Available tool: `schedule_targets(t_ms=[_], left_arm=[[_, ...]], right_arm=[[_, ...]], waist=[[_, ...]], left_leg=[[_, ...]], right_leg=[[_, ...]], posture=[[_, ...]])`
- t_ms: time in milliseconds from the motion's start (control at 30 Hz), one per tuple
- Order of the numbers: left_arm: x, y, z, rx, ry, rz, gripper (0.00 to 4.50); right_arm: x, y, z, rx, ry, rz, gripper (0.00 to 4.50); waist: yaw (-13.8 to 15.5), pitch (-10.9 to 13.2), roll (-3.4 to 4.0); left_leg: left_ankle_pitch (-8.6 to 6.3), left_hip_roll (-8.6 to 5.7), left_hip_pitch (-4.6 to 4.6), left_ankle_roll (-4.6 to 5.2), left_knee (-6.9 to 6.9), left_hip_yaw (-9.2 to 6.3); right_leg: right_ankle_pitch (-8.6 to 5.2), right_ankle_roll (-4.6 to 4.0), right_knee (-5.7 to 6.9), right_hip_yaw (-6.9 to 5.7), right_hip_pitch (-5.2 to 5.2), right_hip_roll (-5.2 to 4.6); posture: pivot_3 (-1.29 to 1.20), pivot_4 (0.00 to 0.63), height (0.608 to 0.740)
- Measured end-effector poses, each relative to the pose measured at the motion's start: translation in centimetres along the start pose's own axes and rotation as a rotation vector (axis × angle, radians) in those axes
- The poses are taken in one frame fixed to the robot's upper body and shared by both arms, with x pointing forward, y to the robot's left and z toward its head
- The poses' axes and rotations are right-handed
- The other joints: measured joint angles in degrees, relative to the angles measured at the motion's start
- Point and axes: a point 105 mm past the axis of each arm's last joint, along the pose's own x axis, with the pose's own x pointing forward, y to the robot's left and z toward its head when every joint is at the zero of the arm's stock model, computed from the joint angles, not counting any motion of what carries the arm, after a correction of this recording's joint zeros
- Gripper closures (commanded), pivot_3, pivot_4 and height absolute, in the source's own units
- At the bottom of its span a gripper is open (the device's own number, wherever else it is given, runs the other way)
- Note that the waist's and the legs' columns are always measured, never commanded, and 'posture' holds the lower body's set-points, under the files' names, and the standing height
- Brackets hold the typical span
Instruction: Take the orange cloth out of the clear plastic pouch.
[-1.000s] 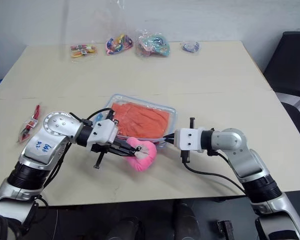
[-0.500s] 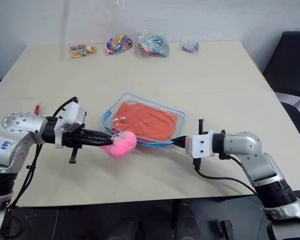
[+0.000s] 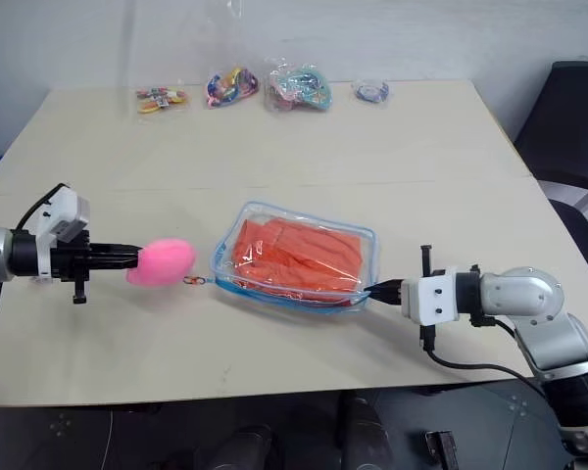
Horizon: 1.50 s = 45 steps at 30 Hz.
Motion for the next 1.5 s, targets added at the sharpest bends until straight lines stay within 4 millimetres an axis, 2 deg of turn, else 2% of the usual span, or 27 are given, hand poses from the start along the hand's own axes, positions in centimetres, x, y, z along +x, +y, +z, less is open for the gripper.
schedule_targets(t_ms=[100, 233, 400, 567, 600, 633, 700, 767, 833, 933, 1000, 1067, 1167, 1233, 1400, 1500], left_arm=[[0.4, -0.1, 0.0, 0.003, -0.008, -0.004, 4.50], [1.3, -0.5, 0.0, -0.013, -0.022, -0.017, 3.57], [1.9, -1.3, -0.4, -0.030, -0.013, -0.040, 1.89], [1.9, -0.9, -0.5, -0.021, -0.010, -0.010, 0.30], [1.9, -0.5, -0.3, -0.011, -0.012, 0.008, 0.04], [1.8, -0.1, -0.1, -0.005, -0.017, 0.029, 0.04], [1.6, 1.1, 1.8, 0.026, -0.063, 0.068, 0.04], [1.6, 1.6, 5.7, 0.080, -0.157, 0.065, 0.04], [1.7, 0.6, 8.8, 0.168, -0.208, 0.024, 0.04], [3.5, -2.2, 10.4, 0.315, -0.192, -0.105, 0.04], [5.5, -4.5, 9.5, 0.462, -0.118, -0.211, 0.04], [6.7, -5.6, 8.0, 0.562, -0.046, -0.272, 0.04], [7.7, -5.9, 5.5, 0.769, 0.074, -0.300, 0.04], [8.1, -5.2, 4.1, 0.847, 0.125, -0.284, 0.04], [9.6, -4.3, 3.6, 0.967, 0.092, -0.184, 0.04], [10.7, -4.9, 4.1, 0.903, 0.019, -0.167, 0.04]], right_arm=[[0.1, -0.1, 0.1, 0.010, 0.001, -0.004, 4.46], [0.5, -0.2, 0.2, 0.076, -0.003, -0.020, 3.60], [0.7, 0.1, 0.7, 0.140, -0.013, -0.026, 1.83], [-0.1, -0.1, 1.6, 0.250, -0.038, -0.086, 0.12], [-0.5, -0.1, 1.8, 0.288, -0.038, -0.105, 0.00], [-0.7, -0.2, 2.1, 0.314, -0.041, -0.117, 0.00], [-1.3, -0.2, 3.0, 0.390, -0.059, -0.141, 0.00], [-1.5, -0.3, 4.3, 0.461, -0.094, -0.163, 0.00], [-1.6, 0.0, 5.2, 0.523, -0.120, -0.167, 0.00], [-1.5, 0.2, 6.0, 0.612, -0.153, -0.185, 0.00], [-1.3, 0.4, 6.9, 0.659, -0.186, -0.188, 0.00], [-1.0, 0.6, 7.5, 0.680, -0.199, -0.181, 0.00], [-0.7, 1.0, 7.9, 0.700, -0.189, -0.192, 0.00], [-0.6, 1.2, 7.9, 0.713, -0.180, -0.203, 0.00], [-0.6, 1.1, 7.9, 0.719, -0.177, -0.239, 0.00], [-0.5, 1.1, 7.9, 0.723, -0.178, -0.251, 0.00]], waist=[[0.00, 0.00, 0.00], [-0.03, 0.00, 0.00], [0.10, 0.00, 0.00], [0.22, 0.00, 0.00], [0.30, 0.00, 0.00], [0.40, 0.00, 0.00], [0.93, -0.02, -0.06], [1.48, -0.02, -0.08], [1.54, -0.03, -0.08], [1.42, -0.03, -0.07], [1.40, -0.03, -0.07], [1.22, -0.02, -0.07], [1.18, -0.02, -0.07], [1.38, -0.02, -0.07], [1.91, -0.03, -0.08], [1.85, -0.03, -0.08]], left_leg=[[0.00, 0.00, 0.00, 0.00, 0.00, 0.00], [0.00, 0.01, 0.00, 0.00, 0.00, 0.01], [0.00, 0.01, 0.00, 0.00, 0.00, -0.01], [0.00, -0.01, 0.00, 0.00, 0.01, -0.02], [0.00, 0.00, -0.01, 0.00, 0.01, -0.03], [0.00, 0.00, -0.02, 0.00, 0.01, -0.06], [0.00, 0.01, -0.03, 0.00, 0.06, -0.06], [0.00, -0.03, -0.03, 0.00, 0.11, -0.05], [-0.01, -0.07, 0.01, 0.00, 0.06, -0.01], [-0.01, -0.07, 0.02, 0.00, 0.02, 0.03], [-0.01, -0.03, 0.03, -0.01, 0.03, 0.02], [-0.03, 0.03, 0.01, -0.06, 0.02, 0.10], [-0.04, 0.10, 0.01, -0.11, -0.02, 0.15], [-0.04, 0.10, 0.01, -0.11, -0.02, 0.17], [-0.04, 0.04, -0.01, -0.02, 0.02, 0.15], [-0.04, 0.04, -0.05, 0.01, 0.02, 0.17]], right_leg=[[0.00, 0.00, 0.01, 0.00, 0.00, 0.00], [0.00, 0.00, 0.02, 0.01, 0.00, 0.00], [0.00, 0.00, 0.02, 0.00, 0.00, -0.01], [0.00, 0.00, 0.02, 0.00, 0.00, -0.03], [0.00, 0.00, 0.02, -0.02, 0.00, -0.02], [0.00, 0.00, 0.02, -0.05, 0.00, -0.02], [0.00, 0.00, 0.04, -0.07, 0.01, -0.01], [0.02, 0.02, 0.05, -0.05, 0.03, -0.03], [0.02, 0.02, 0.05, -0.01, 0.04, -0.07], [0.01, 0.02, 0.04, 0.03, 0.04, -0.06], [0.01, 0.01, 0.04, 0.02, 0.04, -0.04], [0.00, -0.01, 0.05, 0.09, 0.04, 0.04], [-0.02, -0.05, 0.05, 0.12, 0.06, 0.12], [-0.02, -0.05, 0.06, 0.14, 0.05, 0.13], [0.01, -0.01, 0.05, 0.16, 0.08, 0.09], [0.02, 0.00, 0.05, 0.17, 0.10, 0.10]], posture=[[0.00, 0.150, 0.740], [0.00, 0.150, 0.740], [0.00, 0.150, 0.740], [0.00, 0.150, 0.740], [0.00, 0.150, 0.740], [0.00, 0.150, 0.740], [0.00, 0.150, 0.740], [0.00, 0.150, 0.740], [0.00, 0.150, 0.740], [0.00, 0.150, 0.740], [0.00, 0.150, 0.740], [0.00, 0.150, 0.740], [0.00, 0.150, 0.740], [0.00, 0.150, 0.740], [0.00, 0.150, 0.740], [0.00, 0.150, 0.740]])
